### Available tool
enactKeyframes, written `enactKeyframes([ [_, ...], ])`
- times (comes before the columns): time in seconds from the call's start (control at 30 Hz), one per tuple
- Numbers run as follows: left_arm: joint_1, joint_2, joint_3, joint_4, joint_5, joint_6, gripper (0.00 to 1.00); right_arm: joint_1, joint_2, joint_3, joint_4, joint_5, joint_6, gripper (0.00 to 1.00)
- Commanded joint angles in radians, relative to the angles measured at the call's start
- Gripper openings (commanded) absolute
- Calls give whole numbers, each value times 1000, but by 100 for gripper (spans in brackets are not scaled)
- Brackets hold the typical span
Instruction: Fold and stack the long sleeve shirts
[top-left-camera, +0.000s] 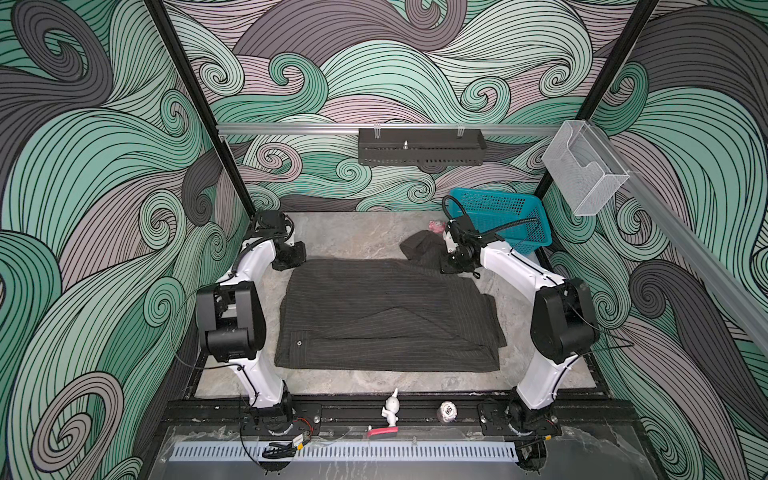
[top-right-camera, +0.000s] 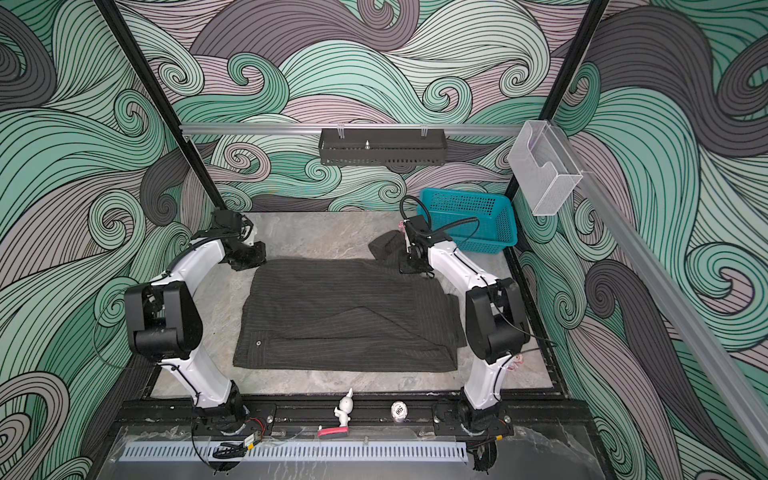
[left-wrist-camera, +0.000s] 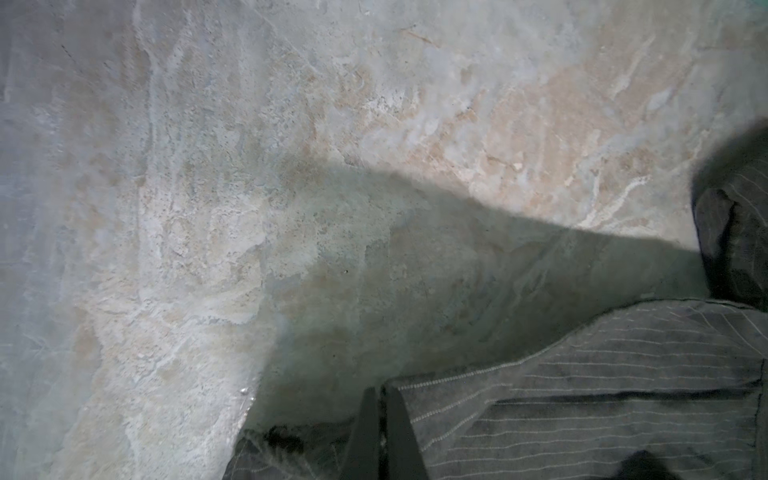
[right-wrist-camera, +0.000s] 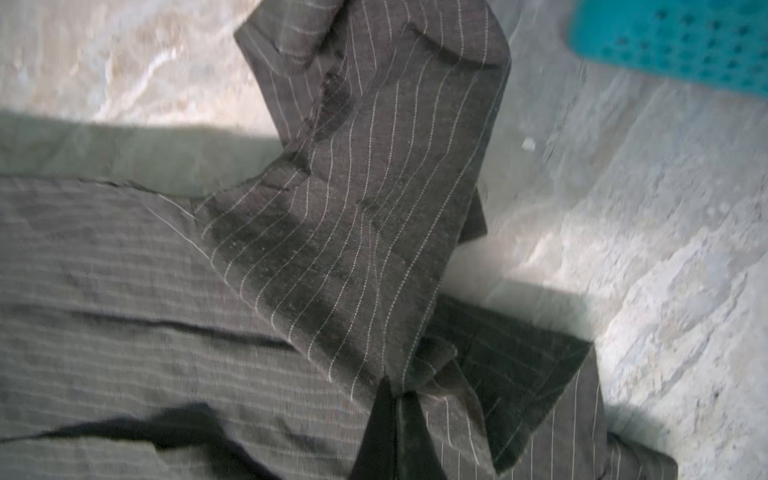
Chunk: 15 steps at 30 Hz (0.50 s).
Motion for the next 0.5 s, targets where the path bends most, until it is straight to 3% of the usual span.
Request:
enactKeyframes([
  [0.0, 5, -101, -83, 76, 21, 59, 0, 14, -86, -80, 7, 39, -22, 0],
  [0.47, 3, -269, -310, 71, -118, 105, 0, 13, -369, -347, -72, 109, -38, 0],
])
